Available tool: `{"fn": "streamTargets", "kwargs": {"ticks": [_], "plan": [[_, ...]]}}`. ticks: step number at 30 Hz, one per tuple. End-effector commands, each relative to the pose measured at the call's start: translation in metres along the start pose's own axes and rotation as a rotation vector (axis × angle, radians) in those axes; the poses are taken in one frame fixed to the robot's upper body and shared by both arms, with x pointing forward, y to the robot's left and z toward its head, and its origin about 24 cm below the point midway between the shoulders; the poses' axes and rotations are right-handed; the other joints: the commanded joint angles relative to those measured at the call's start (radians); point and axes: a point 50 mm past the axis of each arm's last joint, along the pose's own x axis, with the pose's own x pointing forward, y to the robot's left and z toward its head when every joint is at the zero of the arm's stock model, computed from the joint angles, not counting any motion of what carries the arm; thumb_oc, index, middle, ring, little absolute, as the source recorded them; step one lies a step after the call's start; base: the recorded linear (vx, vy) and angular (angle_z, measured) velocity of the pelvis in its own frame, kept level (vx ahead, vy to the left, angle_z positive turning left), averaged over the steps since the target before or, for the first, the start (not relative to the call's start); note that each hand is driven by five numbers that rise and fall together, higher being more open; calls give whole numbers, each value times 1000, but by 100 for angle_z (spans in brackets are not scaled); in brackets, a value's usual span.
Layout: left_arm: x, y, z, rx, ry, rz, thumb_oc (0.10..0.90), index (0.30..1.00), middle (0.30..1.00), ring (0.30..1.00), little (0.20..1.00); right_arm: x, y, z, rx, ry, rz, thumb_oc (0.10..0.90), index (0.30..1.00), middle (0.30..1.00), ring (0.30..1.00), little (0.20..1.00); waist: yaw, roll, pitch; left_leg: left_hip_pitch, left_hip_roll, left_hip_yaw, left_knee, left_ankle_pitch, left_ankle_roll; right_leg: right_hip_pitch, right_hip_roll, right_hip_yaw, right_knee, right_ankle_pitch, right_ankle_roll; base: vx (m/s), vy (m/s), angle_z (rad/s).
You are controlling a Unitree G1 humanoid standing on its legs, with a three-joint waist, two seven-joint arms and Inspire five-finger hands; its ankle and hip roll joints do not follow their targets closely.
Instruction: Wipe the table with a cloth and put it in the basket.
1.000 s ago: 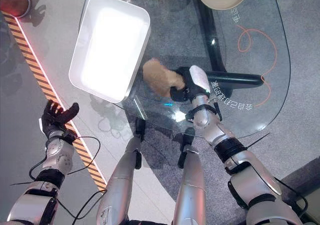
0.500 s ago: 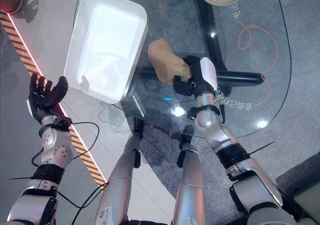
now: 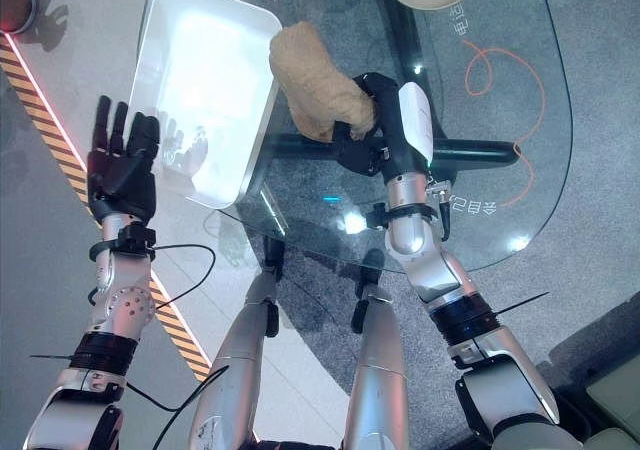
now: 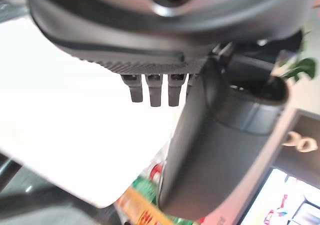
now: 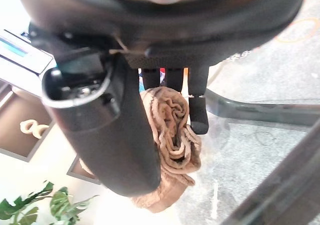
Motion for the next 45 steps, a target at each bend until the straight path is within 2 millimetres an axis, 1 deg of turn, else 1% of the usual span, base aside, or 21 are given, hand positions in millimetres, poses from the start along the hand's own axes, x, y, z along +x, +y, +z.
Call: {"fn": "streamTargets", "kwargs": {"ticks": [1,5,10,11,13,17,29,35,45], "plan": [[11,-32,28,-114,-98,-210,800,900,900,900,900,12,-31,86,156,-460,-133,100,300,300,300,200,-11,-15,-26,-5,-45,30,140,-162,36,48,4,-74,-105,69,24,0,0,0],[13,-48,19,-256,-27,-299,800,900,900,900,900,10,-29,98,194,-511,-93,100,300,300,300,200,-20,-21,-26,-4,-44,33,143,-164,34,50,4,-71,-109,72,27,0,0,0],[16,-62,15,-332,14,-375,800,900,900,900,900,9,-24,108,220,-553,-33,100,300,300,300,200,-27,-26,-26,-6,-42,35,147,-167,33,48,4,-68,-112,75,28,0,0,0],[17,-66,12,-363,29,-398,800,900,900,900,900,9,-20,111,229,-564,1,100,300,300,300,200,-29,-27,-26,-3,-42,35,142,-166,33,50,5,-67,-115,76,29,0,0,0],[16,-68,11,-378,37,-410,800,900,900,900,900,9,-19,113,231,-568,18,100,300,300,300,200,-29,-28,-26,-1,-42,35,140,-166,33,51,6,-66,-117,76,29,0,0,0],[15,-78,9,-430,55,-467,800,900,900,900,900,6,-9,118,233,-581,101,100,300,300,300,200,-30,-29,-26,1,-42,38,134,-165,31,54,6,-66,-125,77,28,0,0,0],[13,-96,6,-492,79,-540,800,900,900,900,900,2,15,124,210,-585,290,100,300,300,300,200,-23,-29,-26,2,-48,34,134,-166,27,60,-1,-73,-132,76,27,0,0,0],[11,-102,6,-488,85,-559,800,900,900,900,900,0,20,124,207,-577,334,100,300,300,300,200,-21,-28,-26,1,-51,31,133,-164,28,60,-1,-75,-131,75,26,0,0,0],[10,-104,6,-474,97,-567,800,900,900,900,900,-1,24,125,204,-574,359,100,300,300,300,200,-18,-27,-26,5,-54,30,133,-165,29,61,-2,-77,-127,74,26,0,0,0]]}}
